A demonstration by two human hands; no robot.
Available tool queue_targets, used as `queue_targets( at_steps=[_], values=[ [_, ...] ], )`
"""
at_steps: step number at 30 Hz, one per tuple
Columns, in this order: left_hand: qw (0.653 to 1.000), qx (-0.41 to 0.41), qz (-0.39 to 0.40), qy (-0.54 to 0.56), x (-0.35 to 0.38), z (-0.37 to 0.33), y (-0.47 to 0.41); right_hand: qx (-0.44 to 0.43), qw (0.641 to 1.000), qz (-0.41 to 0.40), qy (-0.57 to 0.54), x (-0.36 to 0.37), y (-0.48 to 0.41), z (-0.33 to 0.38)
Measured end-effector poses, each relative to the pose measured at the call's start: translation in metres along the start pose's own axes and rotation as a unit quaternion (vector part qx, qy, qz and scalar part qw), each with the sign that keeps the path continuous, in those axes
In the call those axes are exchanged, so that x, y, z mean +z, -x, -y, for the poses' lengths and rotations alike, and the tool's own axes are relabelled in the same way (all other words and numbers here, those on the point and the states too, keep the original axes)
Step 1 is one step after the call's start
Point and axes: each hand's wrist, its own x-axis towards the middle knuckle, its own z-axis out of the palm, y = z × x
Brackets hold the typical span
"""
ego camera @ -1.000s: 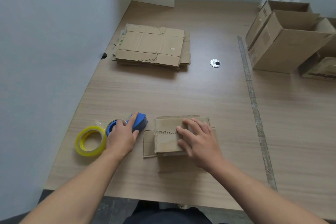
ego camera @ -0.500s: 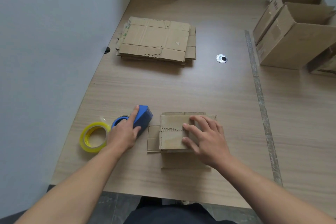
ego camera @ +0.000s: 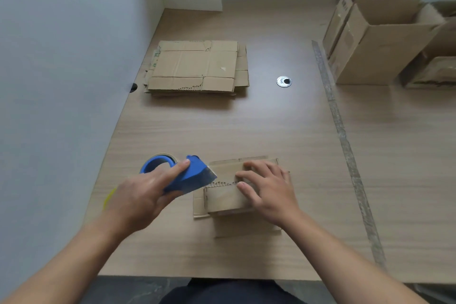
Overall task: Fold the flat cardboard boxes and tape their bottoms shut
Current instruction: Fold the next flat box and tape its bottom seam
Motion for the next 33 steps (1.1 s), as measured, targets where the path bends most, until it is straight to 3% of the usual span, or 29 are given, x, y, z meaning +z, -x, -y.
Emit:
queue_targets(
  at_steps=[5,19,28,33],
  values=[
    [0.99,0.132,0.053,-0.001,0.017,-0.023,-0.013,0.002,1.0,0.0,-0.019,-0.003,0.001,-0.001],
    [0.973,0.212,0.087,-0.037,0.02,-0.03,-0.023,-0.039,0.99,0.005,-0.135,-0.015,0.001,-0.007],
    [0.961,0.239,0.13,-0.043,0.022,-0.033,-0.033,-0.128,0.989,0.075,0.006,-0.021,-0.007,-0.003],
    [0.96,0.254,0.106,-0.052,0.023,-0.03,-0.033,-0.097,0.993,0.07,-0.018,-0.019,-0.012,0.002]
  ],
)
